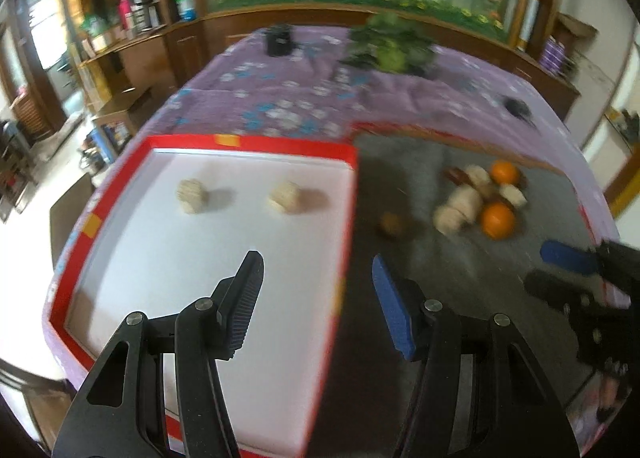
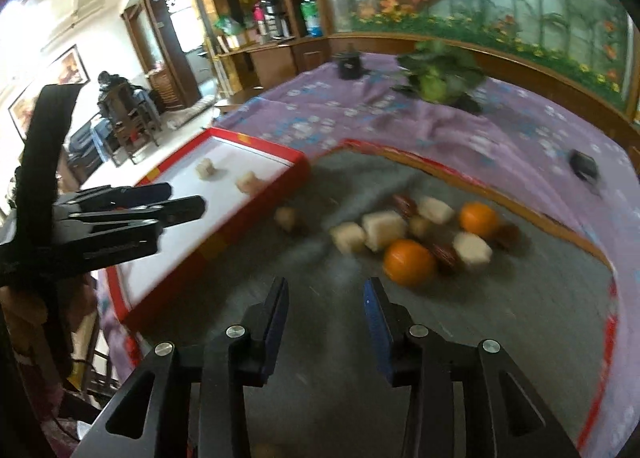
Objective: Organize fruits
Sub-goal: 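Grasp a brown kiwi from the mat with the left tool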
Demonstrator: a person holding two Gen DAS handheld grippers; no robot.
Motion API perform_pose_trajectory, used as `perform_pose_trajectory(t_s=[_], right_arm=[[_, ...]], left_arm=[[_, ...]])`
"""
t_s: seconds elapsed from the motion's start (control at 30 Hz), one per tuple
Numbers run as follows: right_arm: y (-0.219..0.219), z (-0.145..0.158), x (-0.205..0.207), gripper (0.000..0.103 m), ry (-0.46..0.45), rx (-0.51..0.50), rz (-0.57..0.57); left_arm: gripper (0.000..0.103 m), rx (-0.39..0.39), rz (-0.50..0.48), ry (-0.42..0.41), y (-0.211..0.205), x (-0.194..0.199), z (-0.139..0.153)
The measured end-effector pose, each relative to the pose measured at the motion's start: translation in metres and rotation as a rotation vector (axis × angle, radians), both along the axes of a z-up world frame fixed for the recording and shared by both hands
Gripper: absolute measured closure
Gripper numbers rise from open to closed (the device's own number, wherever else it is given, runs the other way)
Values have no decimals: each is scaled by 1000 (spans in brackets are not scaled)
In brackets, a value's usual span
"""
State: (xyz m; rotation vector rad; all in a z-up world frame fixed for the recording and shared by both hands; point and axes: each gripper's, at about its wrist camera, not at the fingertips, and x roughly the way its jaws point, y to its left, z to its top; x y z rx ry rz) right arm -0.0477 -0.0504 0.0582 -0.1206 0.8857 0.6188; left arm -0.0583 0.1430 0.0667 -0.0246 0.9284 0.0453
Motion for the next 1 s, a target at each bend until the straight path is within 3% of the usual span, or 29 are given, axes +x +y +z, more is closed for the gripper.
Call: perform_pose_trajectory(t_s=[0.23, 0.6, 1.0], right_arm=[[-42, -15, -17, 65, 24, -15, -55], [-74, -26, -25, 65, 48, 19, -105], [-73, -27, -26, 65, 51, 31, -88]], left_arm=[[46, -35, -120, 30, -38, -21, -6], [46, -57, -407, 80, -99, -67, -18], [46, -74, -544, 141, -130, -83, -39]])
